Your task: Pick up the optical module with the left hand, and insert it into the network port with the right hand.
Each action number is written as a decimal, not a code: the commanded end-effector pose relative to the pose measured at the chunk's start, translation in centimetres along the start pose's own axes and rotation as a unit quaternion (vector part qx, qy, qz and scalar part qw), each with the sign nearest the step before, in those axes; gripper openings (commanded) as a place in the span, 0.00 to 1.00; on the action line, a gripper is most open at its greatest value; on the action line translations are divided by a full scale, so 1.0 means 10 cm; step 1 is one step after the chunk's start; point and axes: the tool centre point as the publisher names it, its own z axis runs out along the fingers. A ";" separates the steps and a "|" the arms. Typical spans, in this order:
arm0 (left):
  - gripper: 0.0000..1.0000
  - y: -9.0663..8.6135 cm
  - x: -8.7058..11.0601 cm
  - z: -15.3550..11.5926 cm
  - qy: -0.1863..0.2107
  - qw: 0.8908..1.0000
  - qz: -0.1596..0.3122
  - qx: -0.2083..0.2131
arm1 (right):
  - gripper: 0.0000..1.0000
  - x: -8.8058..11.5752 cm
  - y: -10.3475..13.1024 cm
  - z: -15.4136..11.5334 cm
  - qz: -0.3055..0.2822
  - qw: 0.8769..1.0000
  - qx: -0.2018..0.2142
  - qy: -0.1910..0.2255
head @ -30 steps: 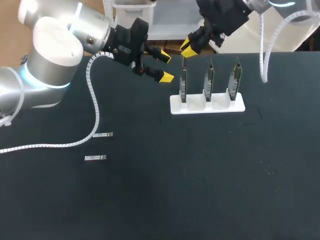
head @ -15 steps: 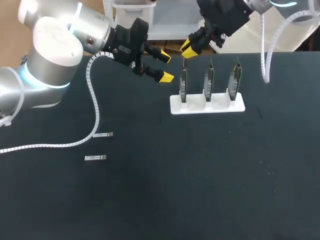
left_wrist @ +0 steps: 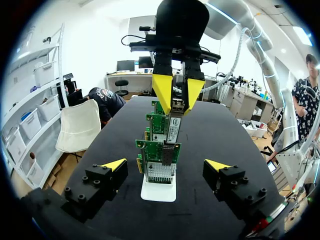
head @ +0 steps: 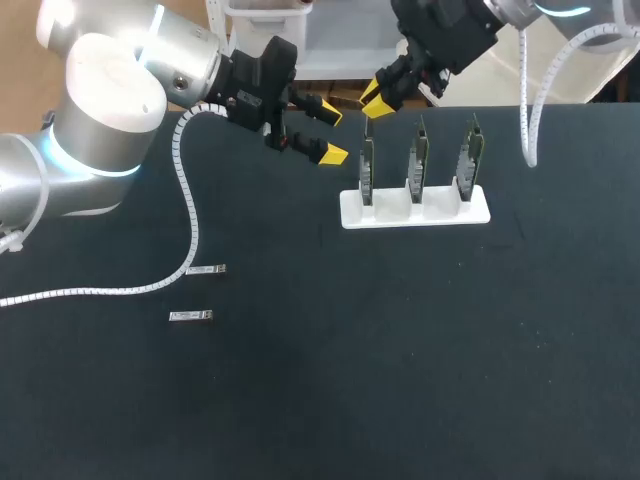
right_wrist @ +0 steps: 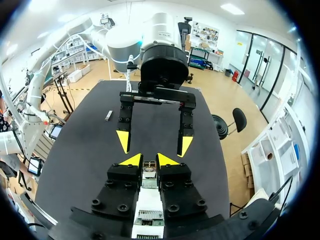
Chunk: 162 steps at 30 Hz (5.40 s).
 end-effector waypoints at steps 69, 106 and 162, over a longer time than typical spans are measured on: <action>1.00 0.01 -0.01 0.00 0.002 1.000 -0.001 0.001 | 0.00 0.00 -0.01 -0.01 -0.021 1.000 0.013 0.009; 1.00 0.01 -0.01 0.00 0.002 1.000 -0.001 0.001 | 1.00 0.09 0.01 0.08 -0.006 1.000 0.014 0.019; 1.00 0.01 -0.01 0.00 0.002 1.000 -0.001 0.001 | 0.00 0.11 0.07 -0.07 0.060 0.997 0.021 -0.041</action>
